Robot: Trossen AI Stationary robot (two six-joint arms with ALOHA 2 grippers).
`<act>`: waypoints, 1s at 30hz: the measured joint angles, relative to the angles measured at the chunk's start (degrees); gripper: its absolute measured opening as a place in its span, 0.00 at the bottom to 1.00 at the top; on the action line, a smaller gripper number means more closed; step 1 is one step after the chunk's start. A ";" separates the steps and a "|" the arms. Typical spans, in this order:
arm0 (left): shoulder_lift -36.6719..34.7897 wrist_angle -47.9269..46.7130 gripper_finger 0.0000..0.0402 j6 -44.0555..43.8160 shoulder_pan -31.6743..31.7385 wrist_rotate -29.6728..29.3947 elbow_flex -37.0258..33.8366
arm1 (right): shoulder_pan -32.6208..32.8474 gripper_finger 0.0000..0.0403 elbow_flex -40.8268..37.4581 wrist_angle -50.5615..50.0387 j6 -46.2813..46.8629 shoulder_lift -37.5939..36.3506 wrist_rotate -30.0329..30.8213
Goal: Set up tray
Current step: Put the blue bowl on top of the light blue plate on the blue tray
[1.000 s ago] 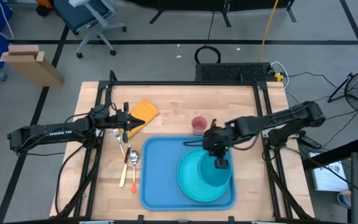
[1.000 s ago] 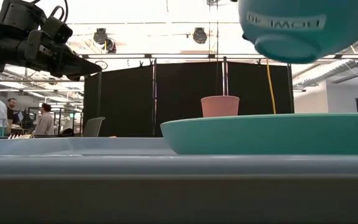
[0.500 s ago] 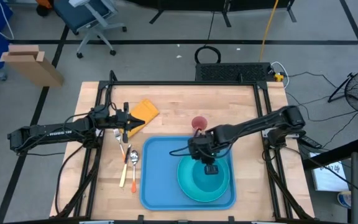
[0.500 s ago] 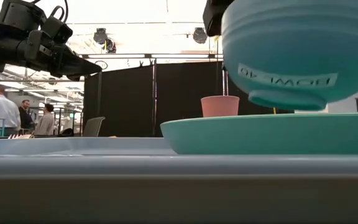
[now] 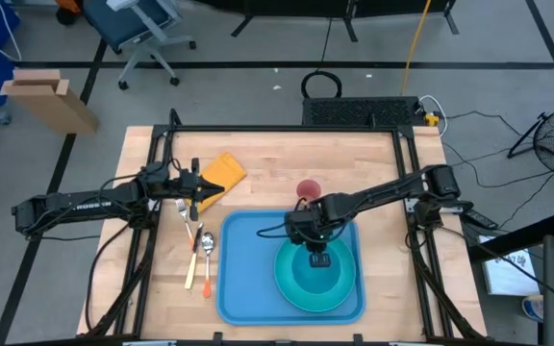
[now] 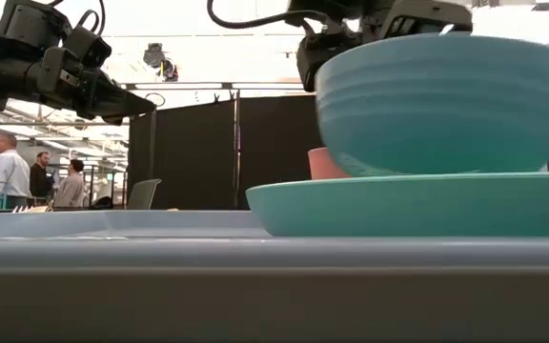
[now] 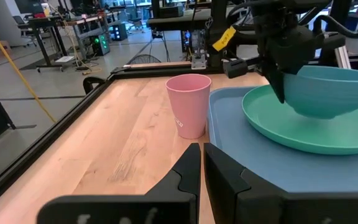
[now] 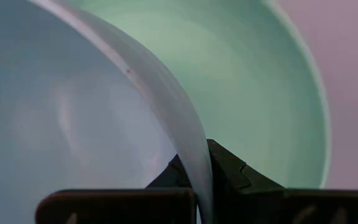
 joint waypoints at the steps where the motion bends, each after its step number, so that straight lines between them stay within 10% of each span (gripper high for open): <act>1: 0.00 -0.01 0.06 0.00 0.00 0.01 0.00 | 0.04 0.01 0.00 0.51 0.40 0.23 0.49; 30: 0.00 0.02 0.06 -0.22 -0.02 -0.07 0.00 | -0.05 0.12 -0.09 -1.61 1.65 3.10 -0.71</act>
